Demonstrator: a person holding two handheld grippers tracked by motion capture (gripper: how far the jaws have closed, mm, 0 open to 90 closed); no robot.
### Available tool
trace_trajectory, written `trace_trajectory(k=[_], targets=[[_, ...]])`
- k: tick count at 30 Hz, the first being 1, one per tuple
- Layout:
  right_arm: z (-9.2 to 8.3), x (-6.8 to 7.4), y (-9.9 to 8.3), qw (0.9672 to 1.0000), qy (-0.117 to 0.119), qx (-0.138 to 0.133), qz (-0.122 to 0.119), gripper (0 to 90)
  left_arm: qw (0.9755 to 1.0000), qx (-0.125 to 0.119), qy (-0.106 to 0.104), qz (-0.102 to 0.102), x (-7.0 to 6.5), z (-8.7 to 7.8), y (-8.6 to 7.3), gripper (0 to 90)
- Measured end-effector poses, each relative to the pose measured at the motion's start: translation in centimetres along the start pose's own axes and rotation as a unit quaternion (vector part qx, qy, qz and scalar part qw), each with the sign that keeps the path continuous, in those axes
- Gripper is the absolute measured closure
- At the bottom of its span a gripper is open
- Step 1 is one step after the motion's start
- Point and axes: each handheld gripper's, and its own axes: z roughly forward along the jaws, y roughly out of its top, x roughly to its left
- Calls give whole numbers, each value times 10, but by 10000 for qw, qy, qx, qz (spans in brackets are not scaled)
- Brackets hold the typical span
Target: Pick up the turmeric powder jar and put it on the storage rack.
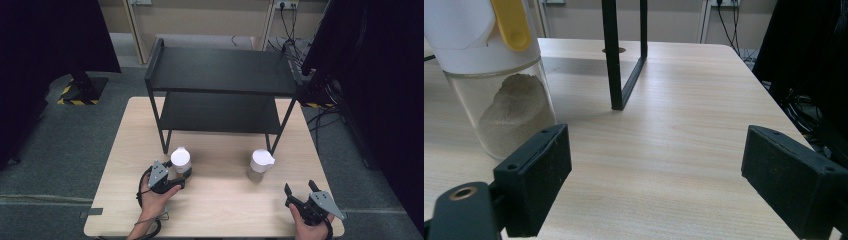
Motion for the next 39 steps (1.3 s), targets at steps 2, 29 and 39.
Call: trace_trajectory(k=[2, 29, 39], targets=[[0, 0, 0, 10000, -1, -2, -3, 128, 10000, -10, 17, 17, -1, 0, 0, 292], [0, -1, 0, 10000, 11, -6, 37, 128, 9987, -487, 139, 67, -5, -16, 20, 300], [0, -1, 0, 10000, 8, 6, 29, 128, 9966, -770, 271, 85, -8, -23, 43, 301]])
